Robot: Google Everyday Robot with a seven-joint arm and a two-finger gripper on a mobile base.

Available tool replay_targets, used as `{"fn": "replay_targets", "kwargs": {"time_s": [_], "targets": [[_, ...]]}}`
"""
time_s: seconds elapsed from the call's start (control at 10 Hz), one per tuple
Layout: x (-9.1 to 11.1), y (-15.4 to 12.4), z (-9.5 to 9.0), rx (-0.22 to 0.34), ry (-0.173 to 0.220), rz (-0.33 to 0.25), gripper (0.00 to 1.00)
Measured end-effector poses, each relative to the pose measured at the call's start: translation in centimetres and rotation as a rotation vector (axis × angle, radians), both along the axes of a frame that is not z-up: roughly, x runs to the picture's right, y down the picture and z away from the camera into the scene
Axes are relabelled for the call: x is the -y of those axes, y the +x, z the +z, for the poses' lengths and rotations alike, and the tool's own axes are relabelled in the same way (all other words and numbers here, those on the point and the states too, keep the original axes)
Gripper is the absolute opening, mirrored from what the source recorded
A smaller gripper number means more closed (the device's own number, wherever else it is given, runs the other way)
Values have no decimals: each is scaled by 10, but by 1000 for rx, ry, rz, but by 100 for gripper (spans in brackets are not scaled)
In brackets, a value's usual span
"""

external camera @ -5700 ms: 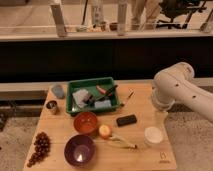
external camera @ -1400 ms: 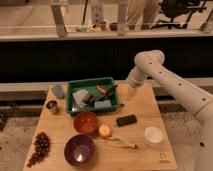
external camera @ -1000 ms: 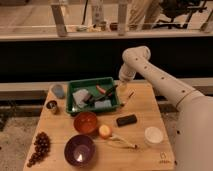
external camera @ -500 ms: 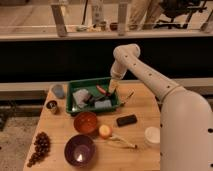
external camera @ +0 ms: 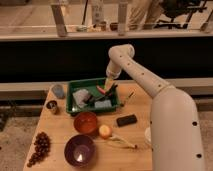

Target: Place pepper in red bowl

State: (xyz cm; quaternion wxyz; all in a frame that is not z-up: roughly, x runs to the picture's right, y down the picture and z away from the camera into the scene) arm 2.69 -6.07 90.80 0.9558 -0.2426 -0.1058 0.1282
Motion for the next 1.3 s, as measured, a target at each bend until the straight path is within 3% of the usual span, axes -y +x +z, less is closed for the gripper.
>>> {"fn": "replay_targets", "kwargs": {"time_s": [0.3, 0.6, 1.0, 1.1, 1.3], "targets": [[-2, -7, 13, 14, 11, 34, 80], [-1, -19, 24, 0, -10, 78, 80], [-17, -33, 50, -73, -119, 191, 79], [-19, -38, 52, -84, -134, 202, 74], [-26, -46, 56, -107, -160, 213, 53]]}}
